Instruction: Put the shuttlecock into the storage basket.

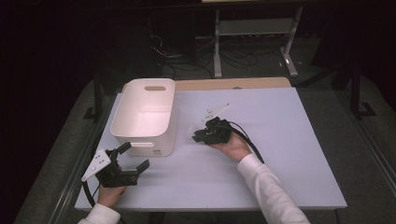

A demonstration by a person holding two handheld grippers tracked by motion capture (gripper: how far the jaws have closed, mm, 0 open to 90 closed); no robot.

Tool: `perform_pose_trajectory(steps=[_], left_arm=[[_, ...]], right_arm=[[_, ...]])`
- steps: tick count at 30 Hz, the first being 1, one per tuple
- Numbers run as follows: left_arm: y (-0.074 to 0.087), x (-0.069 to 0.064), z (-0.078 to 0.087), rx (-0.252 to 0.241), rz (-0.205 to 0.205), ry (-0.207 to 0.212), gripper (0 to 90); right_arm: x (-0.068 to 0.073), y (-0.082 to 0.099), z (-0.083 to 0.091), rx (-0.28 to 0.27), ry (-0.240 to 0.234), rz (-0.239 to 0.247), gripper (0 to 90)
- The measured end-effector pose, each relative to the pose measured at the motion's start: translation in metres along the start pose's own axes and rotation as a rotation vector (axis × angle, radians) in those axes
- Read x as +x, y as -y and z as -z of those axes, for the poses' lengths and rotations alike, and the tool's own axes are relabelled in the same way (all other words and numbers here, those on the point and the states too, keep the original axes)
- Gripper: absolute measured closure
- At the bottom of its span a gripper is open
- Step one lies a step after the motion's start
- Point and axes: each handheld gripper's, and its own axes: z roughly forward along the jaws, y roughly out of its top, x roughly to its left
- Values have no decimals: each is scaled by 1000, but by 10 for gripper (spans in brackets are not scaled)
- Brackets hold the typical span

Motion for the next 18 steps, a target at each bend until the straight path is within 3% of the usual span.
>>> perform_pose_trajectory(steps=[6, 10, 18], left_arm=[[0, 0, 0, 0, 2, 1, 0], [0, 0, 0, 1, 2, 2, 0], [0, 1, 1, 7, -2, 3, 0]], right_arm=[[-4, -1, 4, -10, 18, -24, 514], [-7, -1, 5, -5, 23, -29, 467], [-12, -2, 8, -13, 43, -47, 260]])
